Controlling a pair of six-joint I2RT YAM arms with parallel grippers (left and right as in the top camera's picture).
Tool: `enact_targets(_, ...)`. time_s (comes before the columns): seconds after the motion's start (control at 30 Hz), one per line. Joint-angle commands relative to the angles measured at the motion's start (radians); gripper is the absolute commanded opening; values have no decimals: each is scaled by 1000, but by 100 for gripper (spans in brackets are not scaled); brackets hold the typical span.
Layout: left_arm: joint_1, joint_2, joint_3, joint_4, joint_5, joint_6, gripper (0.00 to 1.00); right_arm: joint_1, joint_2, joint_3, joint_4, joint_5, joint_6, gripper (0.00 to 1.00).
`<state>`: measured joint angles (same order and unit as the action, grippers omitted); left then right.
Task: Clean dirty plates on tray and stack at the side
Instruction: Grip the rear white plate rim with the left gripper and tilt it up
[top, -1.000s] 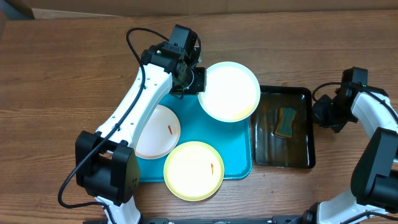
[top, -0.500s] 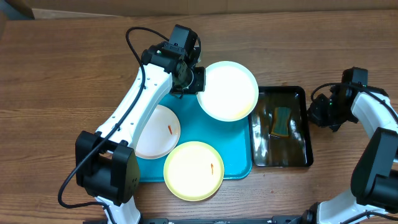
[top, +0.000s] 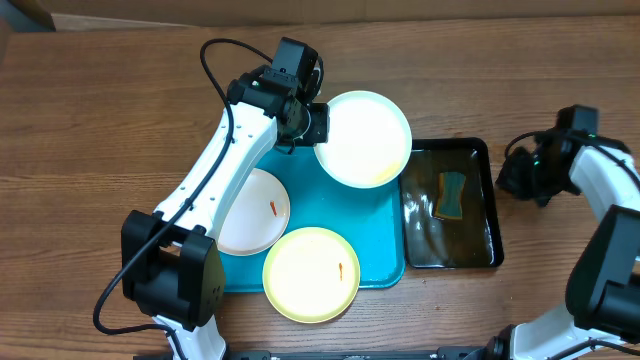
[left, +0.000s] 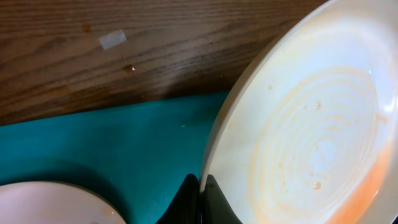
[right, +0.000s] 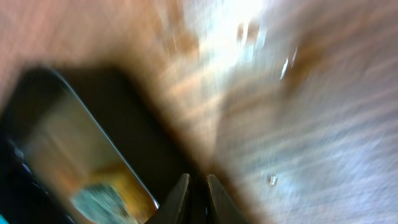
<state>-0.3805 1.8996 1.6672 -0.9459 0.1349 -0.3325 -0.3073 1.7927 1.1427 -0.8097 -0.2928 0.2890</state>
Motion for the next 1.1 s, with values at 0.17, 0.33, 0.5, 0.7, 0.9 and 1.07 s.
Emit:
enact_targets(0.17, -107, -4, 25, 75, -172, 46, 4, -138, 1, 76, 125, -15, -1, 40)
enact_targets(0.33, -215, -4, 42, 109, -344, 72, 4, -172, 1, 75, 104, -16, -2, 100)
enact_targets(0.5, -364, -4, 93, 113, -622, 145, 4, -172, 1, 75, 102, -15, -2, 100)
enact_targets(0.7, -526, -4, 108, 148, -971, 254, 4, -172, 1, 75, 102, -16, -2, 100)
enact_targets(0.9, -678, -4, 108, 321, -1328, 468, 4, -172, 1, 75, 102, -15, -2, 100)
enact_targets(1.07, -753, -4, 108, 537, -1459, 750, 4, -172, 1, 75, 102, -15, -2, 100)
